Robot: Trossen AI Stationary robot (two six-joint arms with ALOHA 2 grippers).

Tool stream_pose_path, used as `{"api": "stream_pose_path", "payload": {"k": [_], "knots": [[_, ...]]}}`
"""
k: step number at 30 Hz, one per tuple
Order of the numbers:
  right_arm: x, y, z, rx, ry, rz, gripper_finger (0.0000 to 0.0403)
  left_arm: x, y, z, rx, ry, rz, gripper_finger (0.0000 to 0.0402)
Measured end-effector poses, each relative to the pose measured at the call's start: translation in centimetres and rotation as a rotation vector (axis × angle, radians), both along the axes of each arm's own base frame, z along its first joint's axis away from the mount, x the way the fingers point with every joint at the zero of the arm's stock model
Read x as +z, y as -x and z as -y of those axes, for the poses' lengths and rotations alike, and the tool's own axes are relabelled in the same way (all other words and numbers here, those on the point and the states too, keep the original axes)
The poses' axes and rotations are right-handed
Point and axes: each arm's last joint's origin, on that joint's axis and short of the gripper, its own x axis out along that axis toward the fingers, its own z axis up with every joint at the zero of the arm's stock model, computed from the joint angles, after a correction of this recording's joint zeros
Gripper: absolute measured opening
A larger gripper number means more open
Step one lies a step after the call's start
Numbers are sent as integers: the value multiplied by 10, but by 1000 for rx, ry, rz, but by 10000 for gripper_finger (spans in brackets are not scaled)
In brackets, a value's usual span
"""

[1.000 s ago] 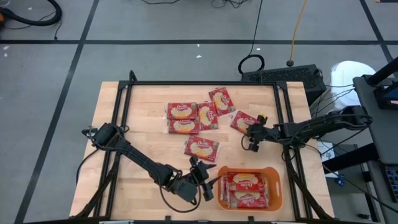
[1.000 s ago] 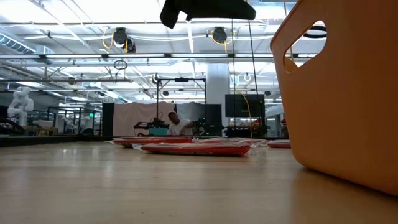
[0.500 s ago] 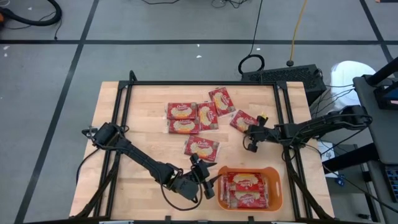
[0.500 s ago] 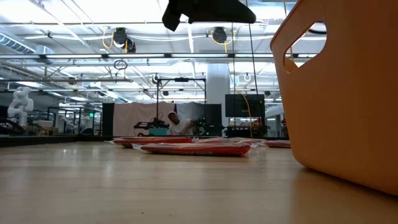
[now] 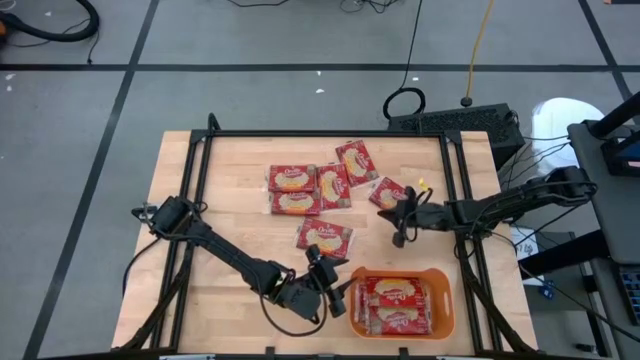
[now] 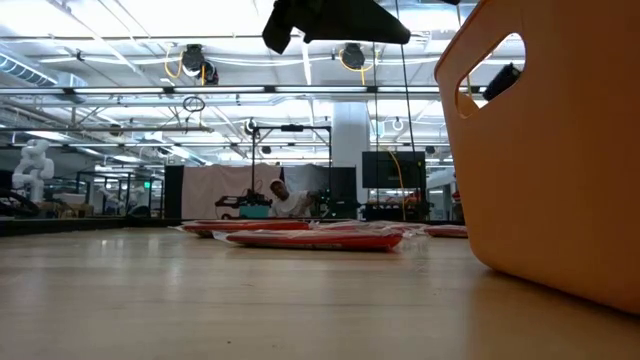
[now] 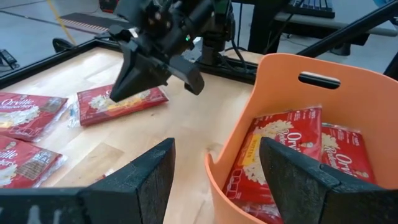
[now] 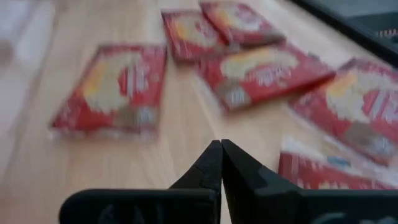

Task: Sort popcorn bags into baskets
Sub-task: Put the red popcorn bag into the orange bin

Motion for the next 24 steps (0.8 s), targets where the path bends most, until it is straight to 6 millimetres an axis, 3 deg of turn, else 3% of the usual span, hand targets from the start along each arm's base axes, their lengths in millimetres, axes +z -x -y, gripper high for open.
{"api": "stream_pose_path", "payload": {"k": [11,19,24], "knots": [[15,-6,-9,66,-3,160,0,0,-1,-1,5,7,5,239],[21,-9,-20,119,-6,157,0,0,-1,-2,6,8,5,239],[46,-22,-32,172,-2,192,0,0,-1,-2,8,8,5,239]]}}
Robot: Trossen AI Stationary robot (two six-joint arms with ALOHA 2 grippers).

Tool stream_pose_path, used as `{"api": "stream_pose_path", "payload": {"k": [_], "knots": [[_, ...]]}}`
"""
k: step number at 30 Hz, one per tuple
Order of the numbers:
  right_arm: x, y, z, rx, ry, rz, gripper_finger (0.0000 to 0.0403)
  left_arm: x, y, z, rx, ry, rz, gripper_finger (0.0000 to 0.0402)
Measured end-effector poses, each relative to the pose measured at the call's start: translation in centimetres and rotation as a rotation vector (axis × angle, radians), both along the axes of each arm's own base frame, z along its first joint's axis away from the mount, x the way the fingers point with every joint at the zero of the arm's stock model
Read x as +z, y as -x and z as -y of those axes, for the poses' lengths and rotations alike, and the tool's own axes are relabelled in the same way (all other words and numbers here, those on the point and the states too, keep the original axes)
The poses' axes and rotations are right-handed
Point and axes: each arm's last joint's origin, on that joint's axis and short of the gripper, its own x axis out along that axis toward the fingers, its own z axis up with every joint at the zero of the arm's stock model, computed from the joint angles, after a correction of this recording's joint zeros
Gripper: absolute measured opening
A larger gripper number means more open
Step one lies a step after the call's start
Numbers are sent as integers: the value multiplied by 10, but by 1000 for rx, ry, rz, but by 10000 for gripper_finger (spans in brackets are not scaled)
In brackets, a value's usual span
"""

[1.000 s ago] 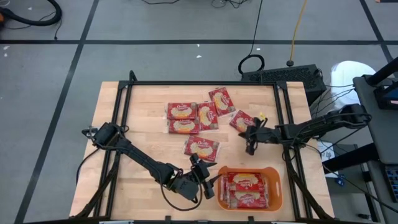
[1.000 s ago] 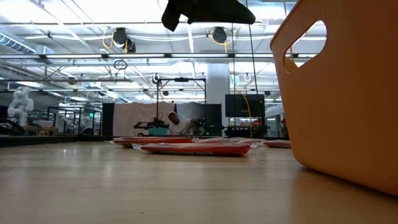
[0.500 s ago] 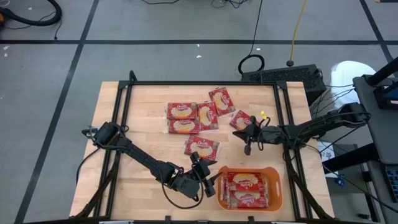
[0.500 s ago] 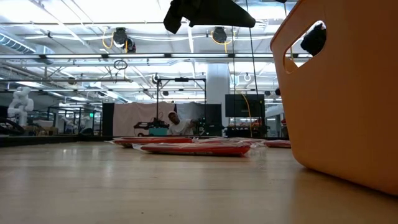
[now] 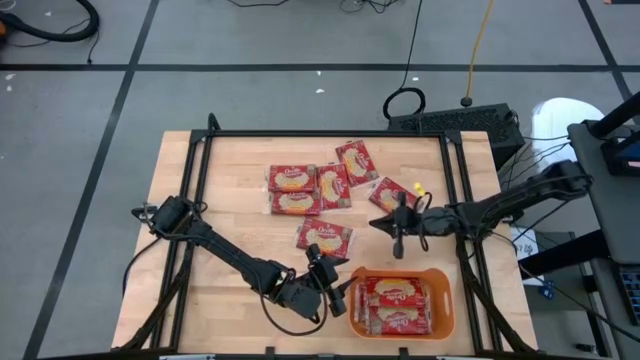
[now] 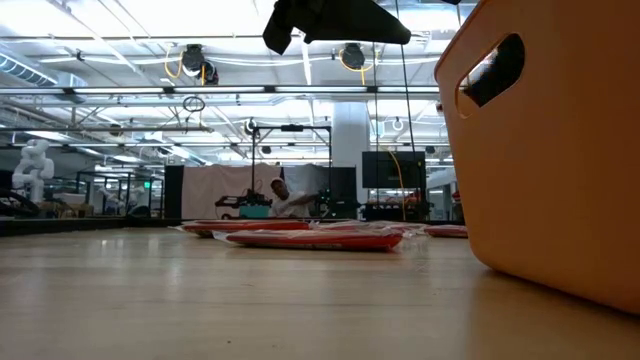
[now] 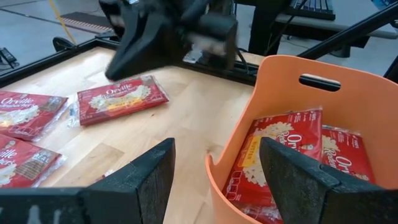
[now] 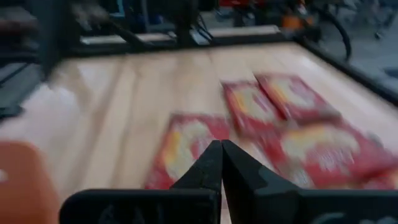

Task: Sort popcorn bags into baskets
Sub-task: Put the red popcorn bag into the orange bin

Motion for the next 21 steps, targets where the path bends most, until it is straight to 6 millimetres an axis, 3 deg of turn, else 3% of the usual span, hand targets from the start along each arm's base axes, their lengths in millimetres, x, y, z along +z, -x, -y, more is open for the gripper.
{"api": "stream_pose_path", "payload": {"k": [6,9,13,18,21], "knots": [[46,-15,-20,85,86,-66,0,0,-2,-4,9,0,0,239],[57,-20,-26,80,128,-148,0,0,-2,-4,10,0,0,239],[49,-21,-26,51,155,-309,0,0,-2,-4,10,0,0,239],[25,-12,-9,-139,215,-555,5,0,-1,-3,10,7,3,239],[17,-8,2,-215,208,-655,28,0,-1,-2,12,16,6,239]]}}
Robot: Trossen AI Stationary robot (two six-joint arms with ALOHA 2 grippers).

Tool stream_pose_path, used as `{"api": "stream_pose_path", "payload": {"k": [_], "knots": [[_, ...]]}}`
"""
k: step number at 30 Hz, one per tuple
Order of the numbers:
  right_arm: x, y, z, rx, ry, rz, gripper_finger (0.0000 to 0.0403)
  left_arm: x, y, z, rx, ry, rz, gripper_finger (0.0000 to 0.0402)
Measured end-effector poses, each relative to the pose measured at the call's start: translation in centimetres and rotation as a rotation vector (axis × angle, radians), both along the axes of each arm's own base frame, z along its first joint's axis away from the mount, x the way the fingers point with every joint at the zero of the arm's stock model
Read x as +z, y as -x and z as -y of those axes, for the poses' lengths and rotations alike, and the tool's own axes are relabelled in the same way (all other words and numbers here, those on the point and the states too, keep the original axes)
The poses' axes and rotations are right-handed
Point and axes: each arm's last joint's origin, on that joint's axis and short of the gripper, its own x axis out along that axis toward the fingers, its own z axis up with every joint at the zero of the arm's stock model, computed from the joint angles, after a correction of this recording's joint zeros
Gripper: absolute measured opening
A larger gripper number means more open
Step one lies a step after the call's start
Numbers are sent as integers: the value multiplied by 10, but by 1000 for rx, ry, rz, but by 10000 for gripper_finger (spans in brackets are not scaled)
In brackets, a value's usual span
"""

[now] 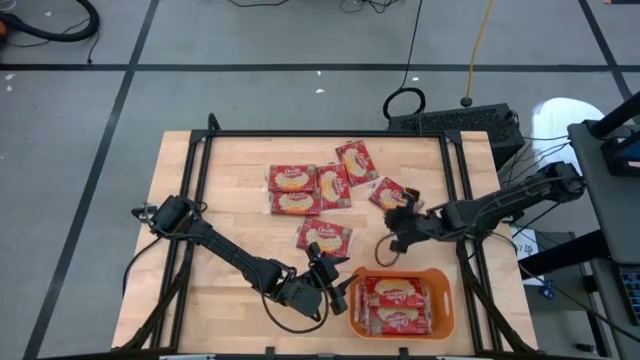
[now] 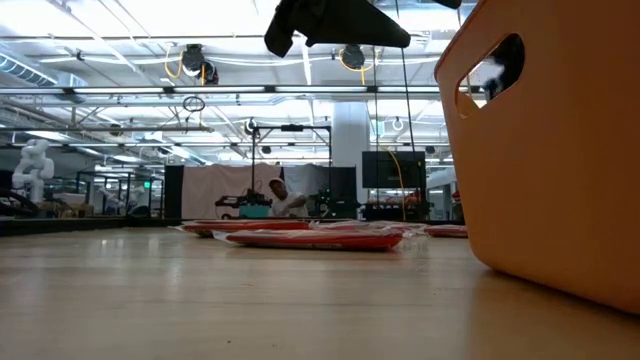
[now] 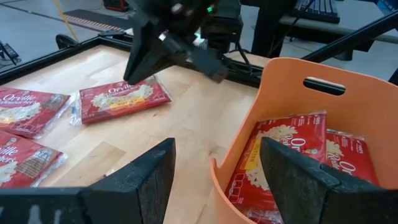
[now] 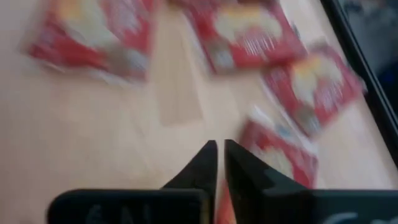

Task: Sort popcorn bags into baskets
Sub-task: Put the red popcorn bag into the orange bin

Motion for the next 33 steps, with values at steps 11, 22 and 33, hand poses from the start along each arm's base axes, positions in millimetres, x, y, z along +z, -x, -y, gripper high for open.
{"api": "stream_pose_path", "payload": {"k": [11,22,33], "knots": [[-35,-5,33,-207,-136,-148,185,0,0,1,-1,3,1,239],[-65,-12,47,-308,-67,-280,278,0,1,1,-2,3,2,239],[-74,-15,53,-312,-100,-317,173,0,1,1,-2,1,-2,239]]}}
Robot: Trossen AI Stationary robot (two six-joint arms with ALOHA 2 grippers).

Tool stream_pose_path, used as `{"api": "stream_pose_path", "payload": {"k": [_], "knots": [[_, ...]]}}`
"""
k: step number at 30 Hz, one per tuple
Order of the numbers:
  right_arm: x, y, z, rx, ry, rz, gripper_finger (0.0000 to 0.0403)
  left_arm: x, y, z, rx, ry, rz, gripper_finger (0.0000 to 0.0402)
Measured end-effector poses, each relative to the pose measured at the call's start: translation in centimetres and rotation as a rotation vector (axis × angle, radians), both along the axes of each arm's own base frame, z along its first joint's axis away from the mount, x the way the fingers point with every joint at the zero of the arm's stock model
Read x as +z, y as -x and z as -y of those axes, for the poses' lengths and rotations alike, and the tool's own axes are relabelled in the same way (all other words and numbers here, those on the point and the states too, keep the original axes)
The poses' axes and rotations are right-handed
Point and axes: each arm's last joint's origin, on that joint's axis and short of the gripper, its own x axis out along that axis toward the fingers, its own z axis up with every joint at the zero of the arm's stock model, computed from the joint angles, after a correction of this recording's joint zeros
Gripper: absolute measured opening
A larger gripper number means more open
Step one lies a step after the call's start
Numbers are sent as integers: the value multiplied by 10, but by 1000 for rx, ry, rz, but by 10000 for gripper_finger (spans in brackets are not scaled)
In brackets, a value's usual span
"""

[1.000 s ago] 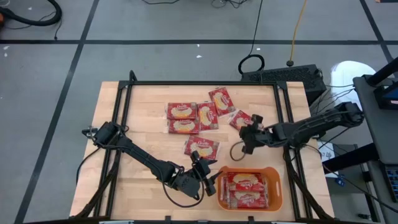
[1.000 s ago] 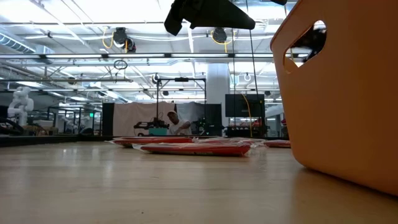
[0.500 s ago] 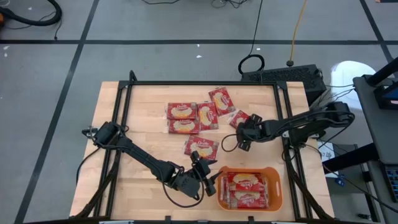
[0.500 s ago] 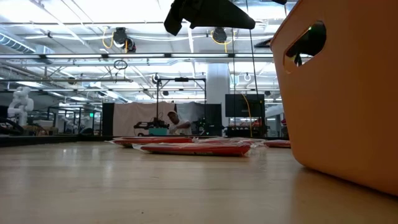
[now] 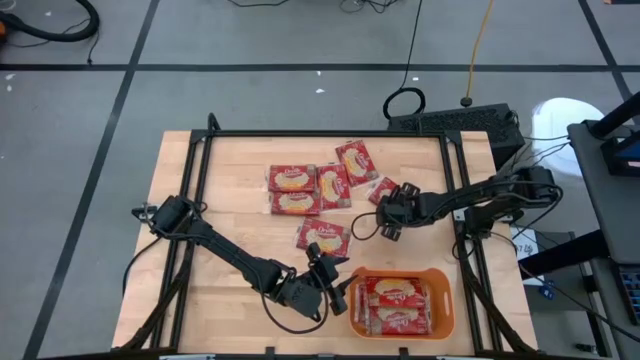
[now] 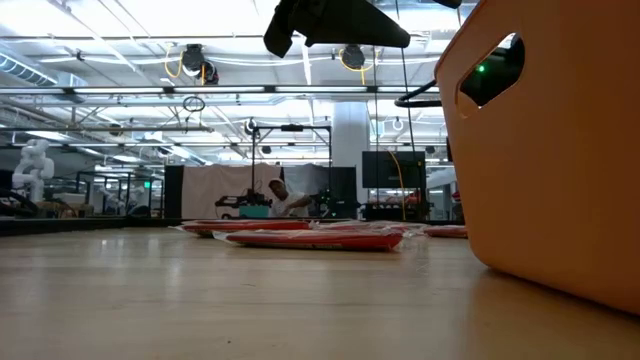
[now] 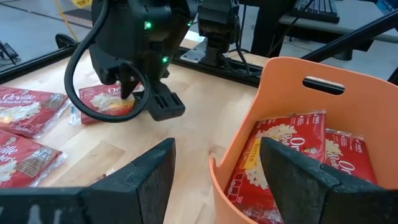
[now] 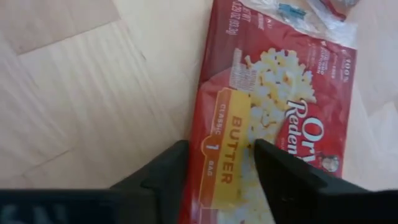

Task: Sort popcorn bags into baskets
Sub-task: Put the red popcorn bag into the orange bin

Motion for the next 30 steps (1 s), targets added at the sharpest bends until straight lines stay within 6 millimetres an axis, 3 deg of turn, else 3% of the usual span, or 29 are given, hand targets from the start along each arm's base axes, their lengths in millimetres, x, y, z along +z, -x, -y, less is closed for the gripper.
{"api": "stream_pose_path", "payload": {"k": [8,15,25,30], "knots": [[0,-4,2,35,48,23,11,0,0,1,-2,-2,-3,239],[9,-7,-7,91,29,104,2,-1,1,1,-11,-4,-16,239],[54,-9,-43,291,23,429,0,-2,1,0,-14,-10,-27,239],[62,3,-39,207,20,432,0,-2,0,-2,-9,-9,-28,239]]}}
